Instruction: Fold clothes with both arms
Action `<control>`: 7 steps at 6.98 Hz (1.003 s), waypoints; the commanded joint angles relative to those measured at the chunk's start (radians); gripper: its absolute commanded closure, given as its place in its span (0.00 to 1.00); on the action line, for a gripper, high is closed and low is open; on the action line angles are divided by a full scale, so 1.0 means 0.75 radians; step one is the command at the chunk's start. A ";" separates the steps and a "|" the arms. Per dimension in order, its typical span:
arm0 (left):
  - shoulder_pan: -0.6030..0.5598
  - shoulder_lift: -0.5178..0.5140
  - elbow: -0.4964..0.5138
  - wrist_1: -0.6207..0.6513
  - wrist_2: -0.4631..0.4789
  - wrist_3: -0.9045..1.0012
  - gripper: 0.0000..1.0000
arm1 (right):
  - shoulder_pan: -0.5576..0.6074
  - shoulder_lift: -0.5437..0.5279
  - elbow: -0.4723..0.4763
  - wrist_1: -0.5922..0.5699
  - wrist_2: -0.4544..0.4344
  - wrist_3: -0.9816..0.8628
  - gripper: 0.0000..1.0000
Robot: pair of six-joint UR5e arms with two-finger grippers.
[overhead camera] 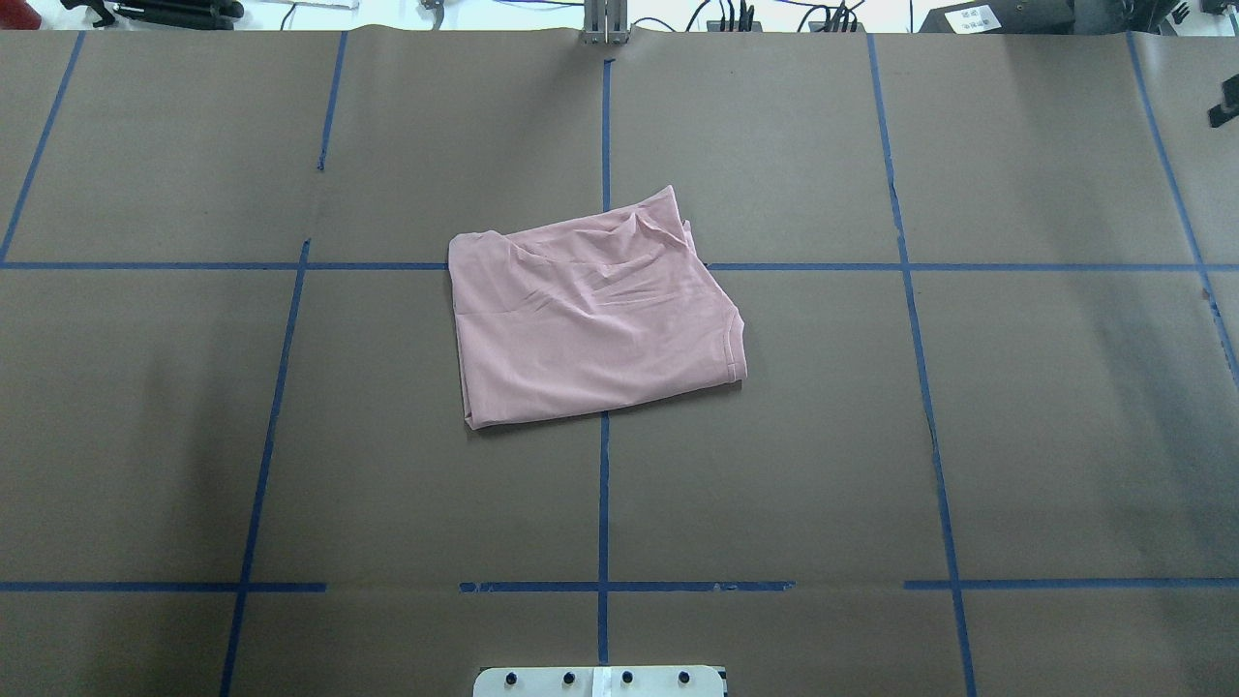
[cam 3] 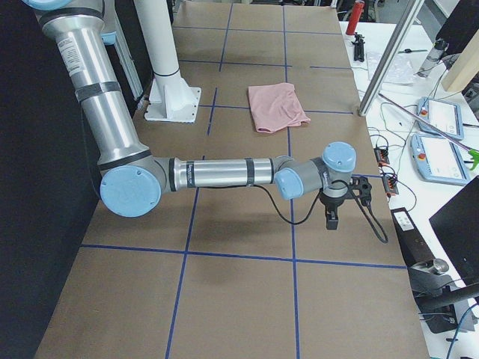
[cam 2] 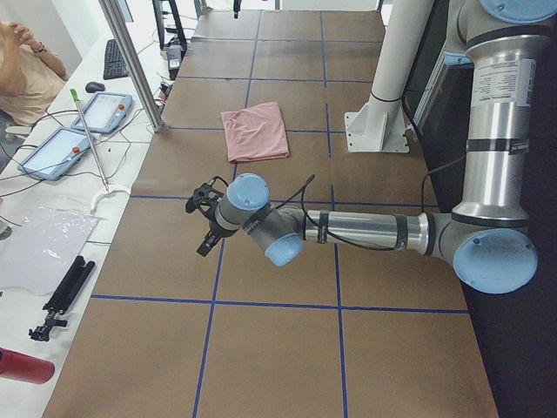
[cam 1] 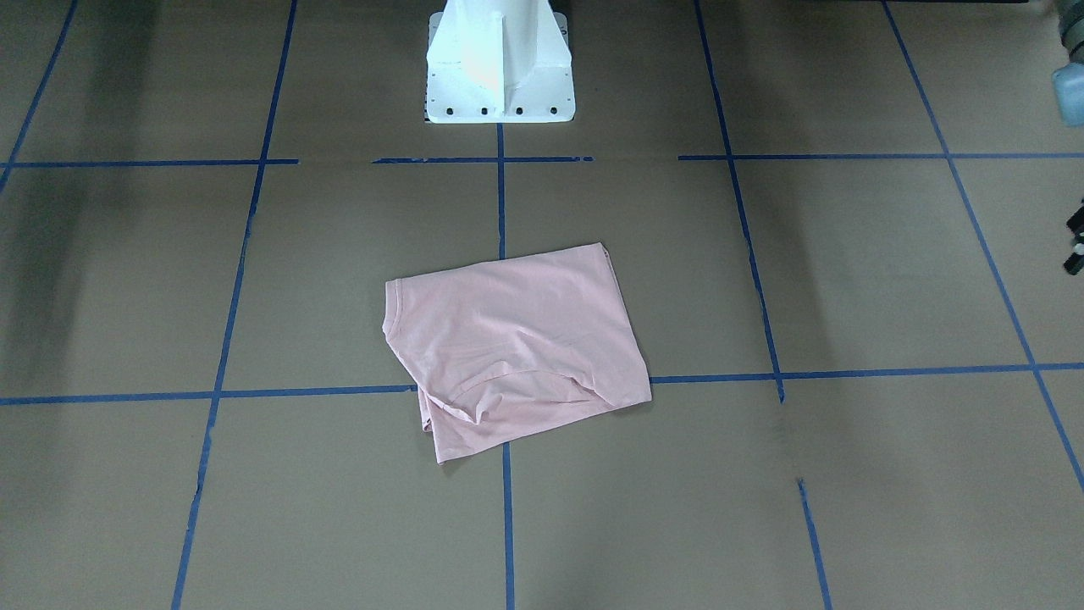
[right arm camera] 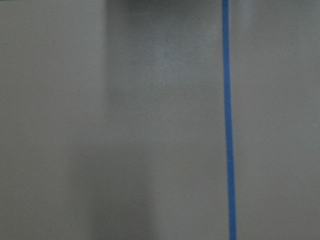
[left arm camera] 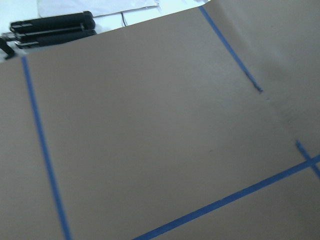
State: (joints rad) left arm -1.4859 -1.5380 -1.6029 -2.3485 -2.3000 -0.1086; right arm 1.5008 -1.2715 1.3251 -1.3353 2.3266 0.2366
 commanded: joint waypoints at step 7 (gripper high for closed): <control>-0.099 0.299 -0.385 0.930 0.050 0.486 0.00 | 0.050 -0.487 0.630 -0.643 0.035 -0.495 0.00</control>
State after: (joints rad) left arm -1.5688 -1.3798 -1.8622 -1.6681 -2.2813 0.1717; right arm 1.5452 -1.6325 1.8001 -1.8169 2.3541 -0.1346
